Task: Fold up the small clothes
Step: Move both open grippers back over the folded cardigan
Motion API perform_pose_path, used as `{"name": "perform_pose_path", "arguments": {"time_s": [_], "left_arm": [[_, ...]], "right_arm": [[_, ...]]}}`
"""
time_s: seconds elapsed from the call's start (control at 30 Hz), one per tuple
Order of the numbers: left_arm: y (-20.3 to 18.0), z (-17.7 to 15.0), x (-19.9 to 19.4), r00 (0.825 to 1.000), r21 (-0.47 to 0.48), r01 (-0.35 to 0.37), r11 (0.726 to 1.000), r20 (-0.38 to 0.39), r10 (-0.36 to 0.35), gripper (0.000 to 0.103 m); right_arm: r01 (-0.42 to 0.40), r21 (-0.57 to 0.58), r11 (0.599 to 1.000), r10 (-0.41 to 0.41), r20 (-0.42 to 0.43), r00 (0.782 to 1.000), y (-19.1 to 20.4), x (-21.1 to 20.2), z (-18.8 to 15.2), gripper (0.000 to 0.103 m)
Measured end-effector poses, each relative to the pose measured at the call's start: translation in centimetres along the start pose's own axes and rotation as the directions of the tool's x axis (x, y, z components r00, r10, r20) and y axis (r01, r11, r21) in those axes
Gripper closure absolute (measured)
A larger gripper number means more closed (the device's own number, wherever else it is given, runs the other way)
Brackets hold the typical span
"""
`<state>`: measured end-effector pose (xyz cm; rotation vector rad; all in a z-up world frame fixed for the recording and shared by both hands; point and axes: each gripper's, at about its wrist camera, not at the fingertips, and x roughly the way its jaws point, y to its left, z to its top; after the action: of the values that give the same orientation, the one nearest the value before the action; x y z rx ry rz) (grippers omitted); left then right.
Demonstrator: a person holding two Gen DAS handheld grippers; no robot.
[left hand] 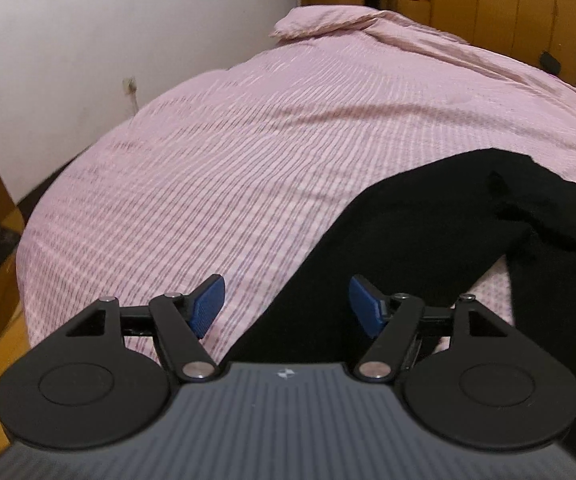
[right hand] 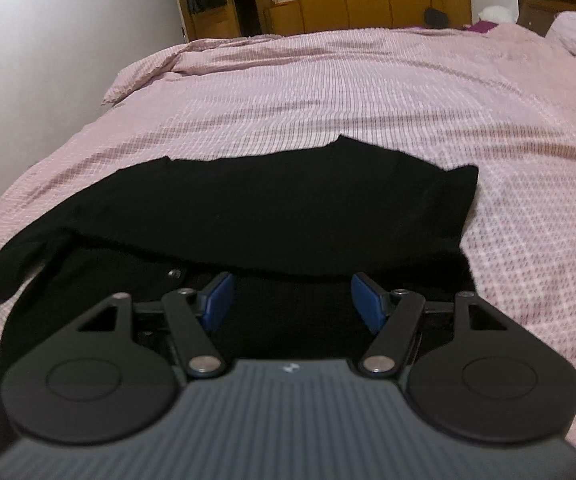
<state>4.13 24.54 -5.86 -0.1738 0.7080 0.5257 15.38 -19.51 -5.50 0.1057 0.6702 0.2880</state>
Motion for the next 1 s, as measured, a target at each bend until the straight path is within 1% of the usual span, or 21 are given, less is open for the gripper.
{"name": "perform_pose_path", "arguments": {"time_s": [0.13,0.23,0.3,0.5,0.77,0.87,1.0], "left_arm": [[0.7,-0.8,0.6,0.999,-0.033,0.023,0.999,-0.025,-0.024,0.029],[1.2,-1.4,1.1,0.996,-0.066,0.063,0.996,-0.054,-0.067,0.029],[1.3,-1.9,1.3,0.995,-0.083,0.075,0.994,-0.060,-0.080,0.029],[0.8,-2.2,1.4,0.996,-0.057,0.073,0.996,-0.050,-0.076,0.029],[0.9,-1.9,2.3,0.995,-0.035,0.083,0.996,-0.050,-0.085,0.029],[0.8,-1.7,3.0,0.994,-0.032,0.084,0.996,-0.070,-0.086,0.028],[0.5,-1.6,3.6,0.993,-0.002,0.085,0.996,-0.087,-0.085,0.027]], "right_arm": [[0.009,0.017,1.000,-0.008,-0.019,1.000,0.2,0.2,-0.6,0.036],[0.014,0.035,0.999,-0.013,-0.027,1.000,0.3,0.4,-1.0,0.036],[0.015,0.043,0.999,-0.013,-0.032,0.999,0.3,0.5,-1.1,0.036],[0.018,0.047,0.999,-0.015,-0.049,0.999,0.6,0.8,-1.4,0.036],[0.030,0.043,0.999,-0.027,-0.058,0.998,1.0,1.2,-1.6,0.036],[0.026,0.047,0.999,-0.023,-0.059,0.998,1.1,1.3,-1.7,0.036],[0.020,0.050,0.999,-0.017,-0.060,0.998,1.2,1.4,-1.7,0.036]]}}
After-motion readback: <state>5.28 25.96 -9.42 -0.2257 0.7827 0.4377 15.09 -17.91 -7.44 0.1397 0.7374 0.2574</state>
